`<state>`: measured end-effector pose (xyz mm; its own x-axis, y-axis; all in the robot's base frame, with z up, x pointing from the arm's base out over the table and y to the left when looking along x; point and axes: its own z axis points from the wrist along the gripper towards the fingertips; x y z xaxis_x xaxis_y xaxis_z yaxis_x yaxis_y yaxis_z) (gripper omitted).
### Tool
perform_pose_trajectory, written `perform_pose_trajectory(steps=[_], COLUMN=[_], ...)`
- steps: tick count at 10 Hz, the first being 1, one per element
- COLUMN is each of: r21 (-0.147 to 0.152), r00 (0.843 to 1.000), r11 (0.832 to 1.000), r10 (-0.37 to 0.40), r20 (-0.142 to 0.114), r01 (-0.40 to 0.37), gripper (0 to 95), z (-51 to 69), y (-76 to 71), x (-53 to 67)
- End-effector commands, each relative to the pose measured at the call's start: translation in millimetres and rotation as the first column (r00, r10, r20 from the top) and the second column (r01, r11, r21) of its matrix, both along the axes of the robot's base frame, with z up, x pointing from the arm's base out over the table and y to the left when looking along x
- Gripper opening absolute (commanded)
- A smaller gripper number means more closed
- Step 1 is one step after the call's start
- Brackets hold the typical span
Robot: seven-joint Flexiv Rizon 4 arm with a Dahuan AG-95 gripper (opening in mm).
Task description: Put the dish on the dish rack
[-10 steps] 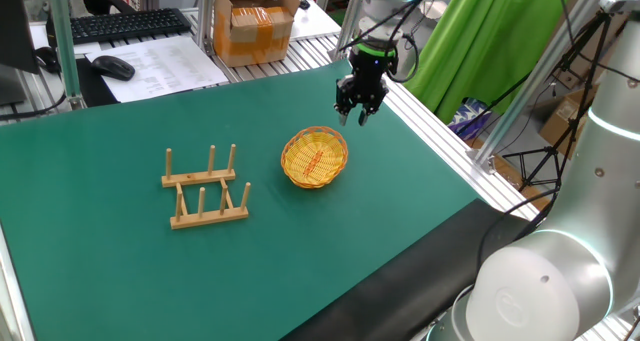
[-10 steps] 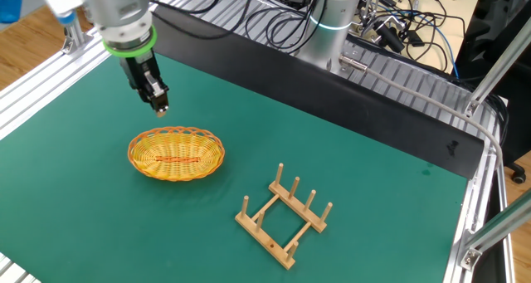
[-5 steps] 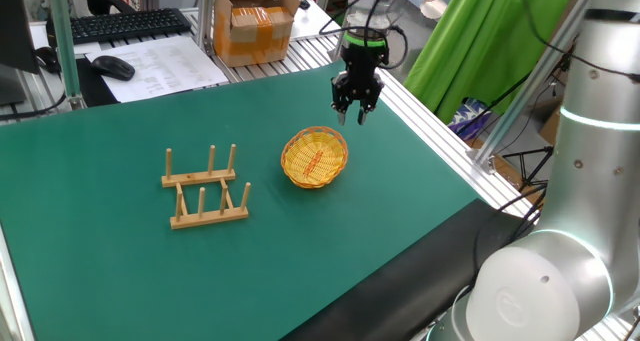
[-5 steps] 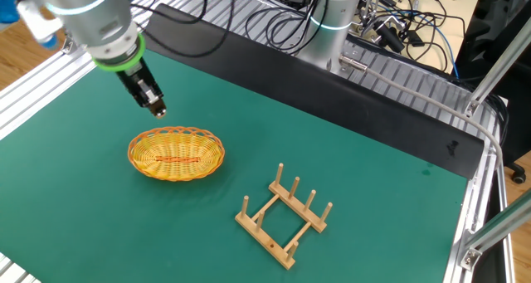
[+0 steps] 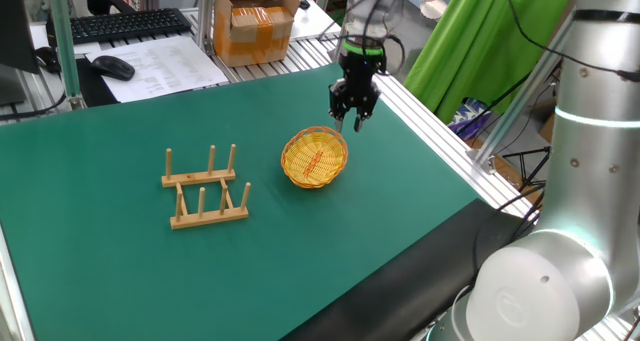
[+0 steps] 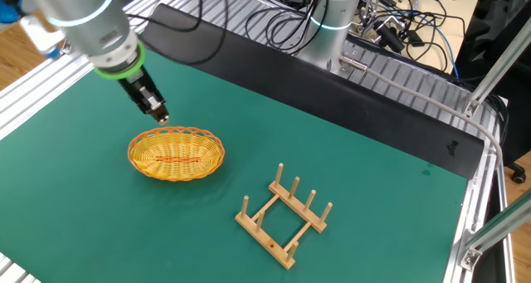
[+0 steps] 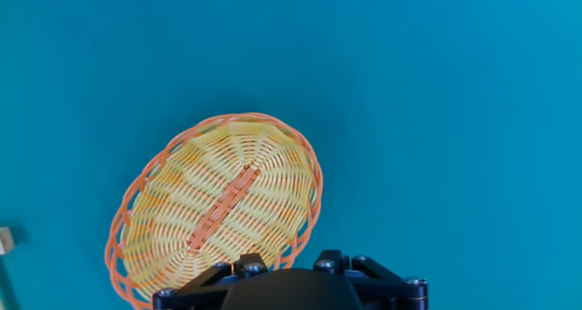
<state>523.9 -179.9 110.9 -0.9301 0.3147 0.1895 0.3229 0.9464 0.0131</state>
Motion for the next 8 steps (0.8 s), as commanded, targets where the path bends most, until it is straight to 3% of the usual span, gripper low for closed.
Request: perform_pose_trajectory(steps=[1, 4, 8], r21=[-0.028, -0.026, -0.023], r00=[0.994, 0.989, 0.985], r11=[0.999, 0.999, 0.999], r10=[-0.026, -0.032, -0.022], r20=[0.105, 0.147, 0.169], r01=[0.029, 0.037, 0.026], gripper=[38.0, 38.0, 38.0], z=[-9.1, -26.3, -43.8], y=[0.0, -1.3, -7.7], x=[6.2, 17.4, 27.0])
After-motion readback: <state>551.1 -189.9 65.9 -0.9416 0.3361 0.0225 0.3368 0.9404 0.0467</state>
